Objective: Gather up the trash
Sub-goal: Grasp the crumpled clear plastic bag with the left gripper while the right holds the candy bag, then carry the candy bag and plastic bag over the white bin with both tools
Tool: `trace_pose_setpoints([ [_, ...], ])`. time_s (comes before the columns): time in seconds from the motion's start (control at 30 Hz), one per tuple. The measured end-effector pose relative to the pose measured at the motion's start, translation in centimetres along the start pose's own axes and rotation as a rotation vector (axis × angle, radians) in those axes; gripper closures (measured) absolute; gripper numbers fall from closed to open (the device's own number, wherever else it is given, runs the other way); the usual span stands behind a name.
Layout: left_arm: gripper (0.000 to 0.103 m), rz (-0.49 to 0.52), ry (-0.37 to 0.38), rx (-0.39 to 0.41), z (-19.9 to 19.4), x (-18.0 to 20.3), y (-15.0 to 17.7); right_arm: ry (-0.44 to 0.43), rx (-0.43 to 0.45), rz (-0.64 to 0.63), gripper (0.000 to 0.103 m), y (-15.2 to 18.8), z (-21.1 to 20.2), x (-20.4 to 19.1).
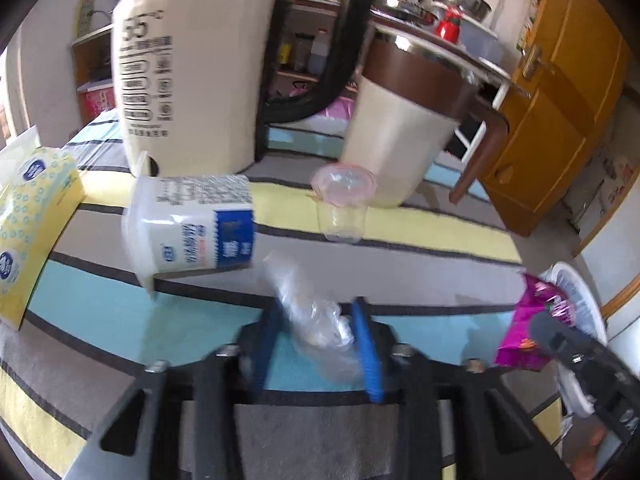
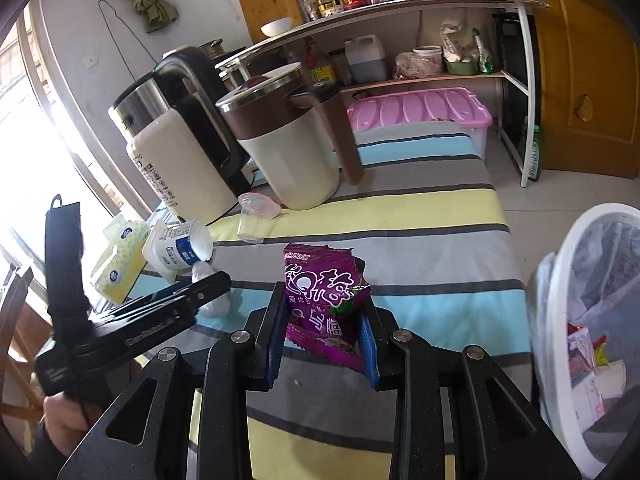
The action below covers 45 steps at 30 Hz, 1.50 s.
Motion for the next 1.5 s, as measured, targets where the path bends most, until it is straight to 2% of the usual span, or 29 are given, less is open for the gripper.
trace_pose_setpoints([
  [0.13,0.074,0.035,-0.003,0.016,-0.4,0.6,0.4,0.006,0.007,0.005,0.070,0.4,-1.0,0.6],
  [0.5,0.075,0.134,0.147,0.057,-6.0,5.0,3.6,0.053,0.040,-0.010,0.070,1.8,-5.2,1.5],
  [0.87,0.075,0.229,0.251,0.067,-10.1,10.6,6.6,0.136,0.074,0.020,0.070,4.1,-10.8,4.2],
  [1.17,0.075,0.304,0.316,0.064,-11.1,15.4,8.0,0.207,0.109,0.056,0.070,5.3,-15.0,7.7],
  [1.5,0.074,0.380,0.383,0.045,-10.0,20.3,8.7,0.284,0.135,0.113,0.070,6.0,-17.9,12.4],
])
Point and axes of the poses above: each gripper's, at about its wrist camera, not at the fingertips, and z roughly the way its jaws point, x to its right, y to its underside, the point moved 7 cm from there along z, roughly the way its jaws point, and after that the axes turned 8 degrees about -z, right-handed, at the moved point
